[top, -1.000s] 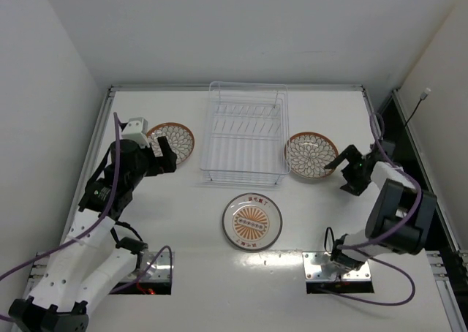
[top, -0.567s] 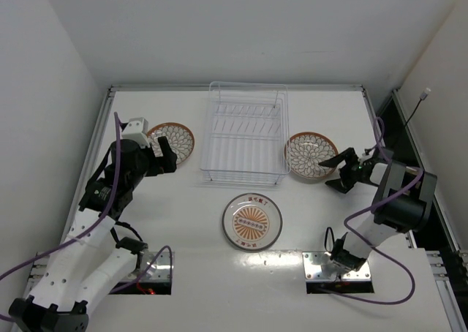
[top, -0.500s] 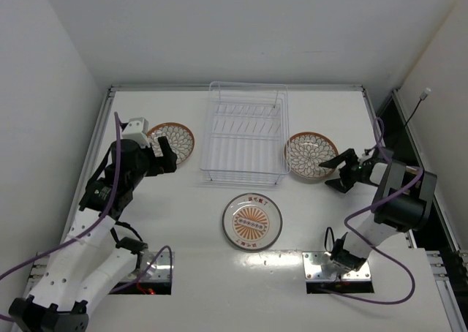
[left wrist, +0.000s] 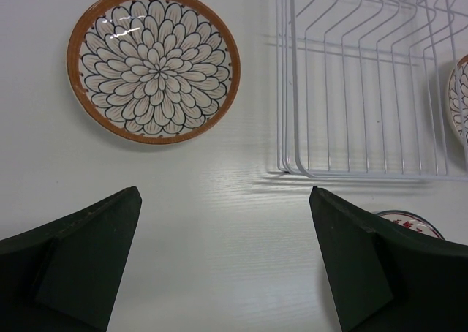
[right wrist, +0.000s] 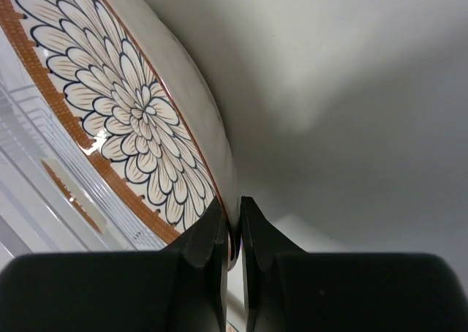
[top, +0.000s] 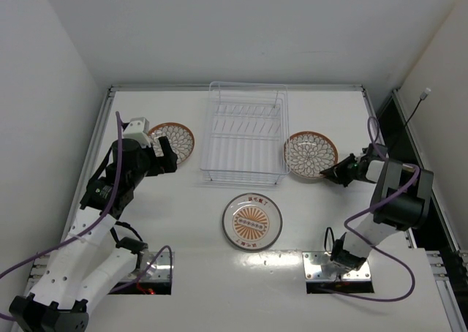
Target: Load the plates into the dish rack
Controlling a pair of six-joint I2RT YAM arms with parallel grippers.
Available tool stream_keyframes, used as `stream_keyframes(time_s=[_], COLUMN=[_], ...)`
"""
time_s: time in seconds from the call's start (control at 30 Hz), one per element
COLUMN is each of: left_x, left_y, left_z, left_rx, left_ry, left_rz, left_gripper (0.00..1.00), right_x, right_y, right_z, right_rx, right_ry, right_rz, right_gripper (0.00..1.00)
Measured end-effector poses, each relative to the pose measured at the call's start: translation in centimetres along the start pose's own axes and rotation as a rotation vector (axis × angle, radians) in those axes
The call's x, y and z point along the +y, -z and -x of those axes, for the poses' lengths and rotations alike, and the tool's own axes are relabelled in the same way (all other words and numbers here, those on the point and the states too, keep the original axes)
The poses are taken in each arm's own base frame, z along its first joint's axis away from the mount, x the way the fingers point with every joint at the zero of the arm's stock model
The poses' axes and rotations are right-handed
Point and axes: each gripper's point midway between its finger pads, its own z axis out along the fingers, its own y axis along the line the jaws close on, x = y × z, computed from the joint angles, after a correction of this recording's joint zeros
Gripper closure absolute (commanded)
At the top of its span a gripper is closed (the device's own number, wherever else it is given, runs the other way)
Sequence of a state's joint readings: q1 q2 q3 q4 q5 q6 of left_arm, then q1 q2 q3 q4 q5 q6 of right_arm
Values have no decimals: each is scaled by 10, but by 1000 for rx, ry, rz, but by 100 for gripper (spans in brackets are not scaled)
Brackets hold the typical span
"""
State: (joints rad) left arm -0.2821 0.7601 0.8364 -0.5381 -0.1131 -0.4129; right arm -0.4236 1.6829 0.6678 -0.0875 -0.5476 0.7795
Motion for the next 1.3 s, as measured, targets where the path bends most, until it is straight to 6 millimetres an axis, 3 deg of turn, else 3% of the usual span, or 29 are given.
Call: stream_keyframes(time_s=[0.2,0.37,0.53,0.63,0.7,0.8,1.07,1.23,1.3], left_x=[0,0,0,0,0,0,0,0,0], left_y=[0,0,0,0,0,0,0,0,-1], left_z=[0,0,0,0,0,0,0,0,-1], left_rx=[0,0,0,0,0,0,0,0,3], left_ry=[0,0,0,0,0,0,0,0,0], left_rz=[0,0,0,0,0,0,0,0,1], left_gripper=[0,0,0,0,0,0,0,0,0], right_x=[-2,22,86,119,132,145,201,241,247], right_y=[18,103,194,220,221,208,138,103,92], right_z=[0,38,82,90,87,82,62,59,59], right_rx=[-47,-365,-692,-778,-779,-731,-591,-587,-586], right_ry=[17,137,226,271,297,349,580,686,707], right_rz=[-75,-225,-212,-169,-159,-188,-318,-370,-397], right_gripper=[100,100,100,100,100,100,100,100,100])
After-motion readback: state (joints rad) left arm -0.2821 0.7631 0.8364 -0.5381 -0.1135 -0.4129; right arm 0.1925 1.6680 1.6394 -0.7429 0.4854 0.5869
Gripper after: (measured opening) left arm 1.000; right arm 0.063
